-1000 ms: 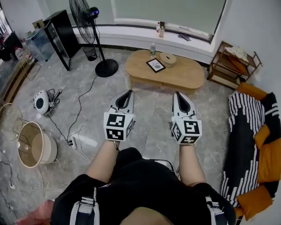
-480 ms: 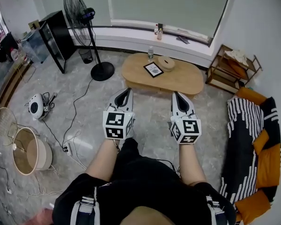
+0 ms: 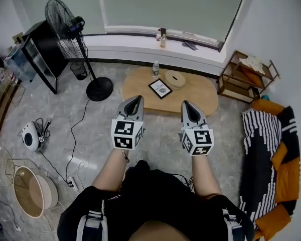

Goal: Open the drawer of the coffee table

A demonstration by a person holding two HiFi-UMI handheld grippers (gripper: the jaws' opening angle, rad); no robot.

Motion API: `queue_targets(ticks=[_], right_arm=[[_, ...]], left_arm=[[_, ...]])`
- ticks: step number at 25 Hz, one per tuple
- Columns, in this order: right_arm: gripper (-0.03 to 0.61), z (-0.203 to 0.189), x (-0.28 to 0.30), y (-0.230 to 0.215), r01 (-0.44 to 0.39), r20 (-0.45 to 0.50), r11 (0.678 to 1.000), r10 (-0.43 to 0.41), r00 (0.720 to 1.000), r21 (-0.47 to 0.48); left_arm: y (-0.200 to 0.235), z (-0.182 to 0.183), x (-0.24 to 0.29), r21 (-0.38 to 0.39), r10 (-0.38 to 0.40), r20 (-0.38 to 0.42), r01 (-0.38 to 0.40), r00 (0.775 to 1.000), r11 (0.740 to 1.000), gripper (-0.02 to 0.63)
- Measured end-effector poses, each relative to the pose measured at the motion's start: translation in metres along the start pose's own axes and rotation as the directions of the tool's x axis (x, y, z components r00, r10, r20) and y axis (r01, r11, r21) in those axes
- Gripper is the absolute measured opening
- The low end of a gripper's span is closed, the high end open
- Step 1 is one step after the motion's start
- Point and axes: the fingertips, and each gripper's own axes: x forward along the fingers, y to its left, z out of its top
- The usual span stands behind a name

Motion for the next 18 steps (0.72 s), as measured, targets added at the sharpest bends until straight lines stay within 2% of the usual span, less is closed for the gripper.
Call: queue_targets(ticks=[6,11,18], right_arm=[[0.017,0.021,0.116,-0.034,0.065,-0.001,0.998,-0.065,0.998,-0.007],[0.015,0.014,0.169,-0.055,0.13,-0.006,0.992,-0.13,0.992,0.005],[0.016,-0.01,0.21,-0.082,0.106,-0.065,0.994,-0.104,0.992,0.033]], left_arm=[[0.073,0.04,0.106,0.018,-0.059,0.027,0.059,0.998,0.998,0.021],[0.105,0.028,0.159,0.025,-0.106,-0.021,0.106,0.994,0.994,0.021],[0.128,0.008,0.198,-0.051,-0.07,-0.062,0.067,0.996,0.996,0.021]])
